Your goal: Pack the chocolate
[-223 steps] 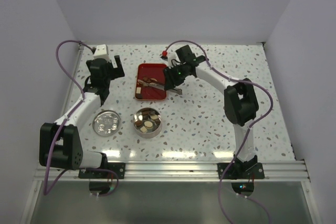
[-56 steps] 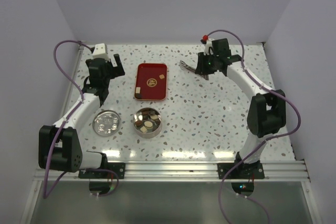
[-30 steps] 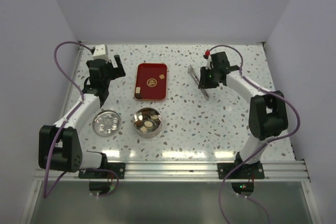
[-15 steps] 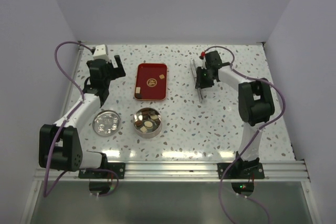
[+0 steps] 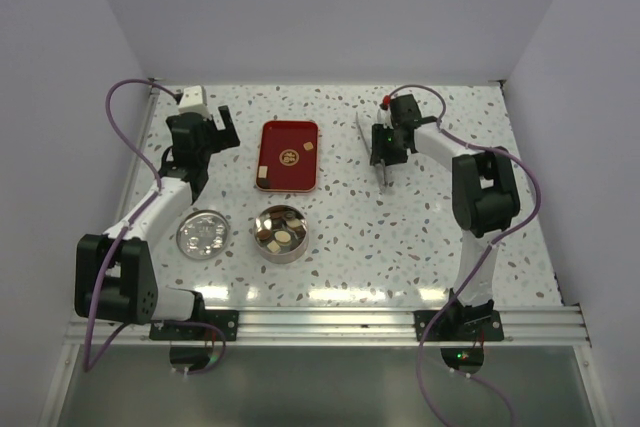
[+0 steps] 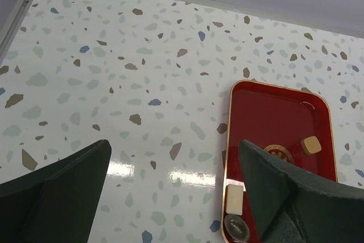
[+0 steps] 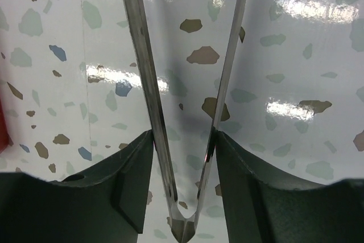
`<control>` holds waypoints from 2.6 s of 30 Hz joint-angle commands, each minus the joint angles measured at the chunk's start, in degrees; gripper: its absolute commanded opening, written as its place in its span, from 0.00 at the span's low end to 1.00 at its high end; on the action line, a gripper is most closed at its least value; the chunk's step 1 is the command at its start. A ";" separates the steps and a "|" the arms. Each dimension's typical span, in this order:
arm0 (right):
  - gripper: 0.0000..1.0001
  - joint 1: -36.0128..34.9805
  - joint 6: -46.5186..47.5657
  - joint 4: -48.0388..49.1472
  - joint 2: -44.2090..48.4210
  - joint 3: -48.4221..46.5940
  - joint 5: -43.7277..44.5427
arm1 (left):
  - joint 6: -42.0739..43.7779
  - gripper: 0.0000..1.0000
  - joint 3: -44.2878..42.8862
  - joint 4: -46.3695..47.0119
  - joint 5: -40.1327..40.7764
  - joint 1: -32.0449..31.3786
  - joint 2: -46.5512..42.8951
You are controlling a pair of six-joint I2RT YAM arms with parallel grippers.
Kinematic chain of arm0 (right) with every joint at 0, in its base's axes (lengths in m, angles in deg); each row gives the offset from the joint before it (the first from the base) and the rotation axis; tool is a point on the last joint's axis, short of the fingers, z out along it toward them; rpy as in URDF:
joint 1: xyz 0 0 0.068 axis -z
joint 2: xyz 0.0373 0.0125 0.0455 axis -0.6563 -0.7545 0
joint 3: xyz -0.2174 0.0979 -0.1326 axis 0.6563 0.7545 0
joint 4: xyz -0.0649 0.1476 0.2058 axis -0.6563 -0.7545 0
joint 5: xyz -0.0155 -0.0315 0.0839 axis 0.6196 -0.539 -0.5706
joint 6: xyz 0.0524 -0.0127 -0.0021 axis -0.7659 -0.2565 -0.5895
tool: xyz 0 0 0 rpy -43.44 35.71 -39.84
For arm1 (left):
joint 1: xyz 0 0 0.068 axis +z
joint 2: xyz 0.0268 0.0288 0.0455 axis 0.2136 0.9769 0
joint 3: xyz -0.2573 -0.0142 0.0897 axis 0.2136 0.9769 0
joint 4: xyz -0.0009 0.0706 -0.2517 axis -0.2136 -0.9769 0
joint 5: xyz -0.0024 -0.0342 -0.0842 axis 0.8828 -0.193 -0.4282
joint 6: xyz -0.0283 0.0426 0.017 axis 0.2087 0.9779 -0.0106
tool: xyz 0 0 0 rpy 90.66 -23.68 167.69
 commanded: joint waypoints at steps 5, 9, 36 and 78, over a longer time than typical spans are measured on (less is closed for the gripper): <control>0.57 -0.05 0.66 0.71 -0.47 -2.28 0.66 | -1.12 1.00 0.36 2.37 0.02 0.48 -0.67; 0.63 0.04 1.27 0.36 0.40 -2.01 0.75 | -1.21 1.00 0.71 2.19 0.90 0.13 -1.37; 0.72 0.13 0.49 6.24 5.86 -8.17 -4.87 | -32.32 0.99 10.82 -23.30 16.29 -7.16 -7.87; 0.69 1.10 0.13 10.46 9.29 -2.89 -6.64 | -38.66 0.49 16.36 -26.02 12.86 -7.52 -1.64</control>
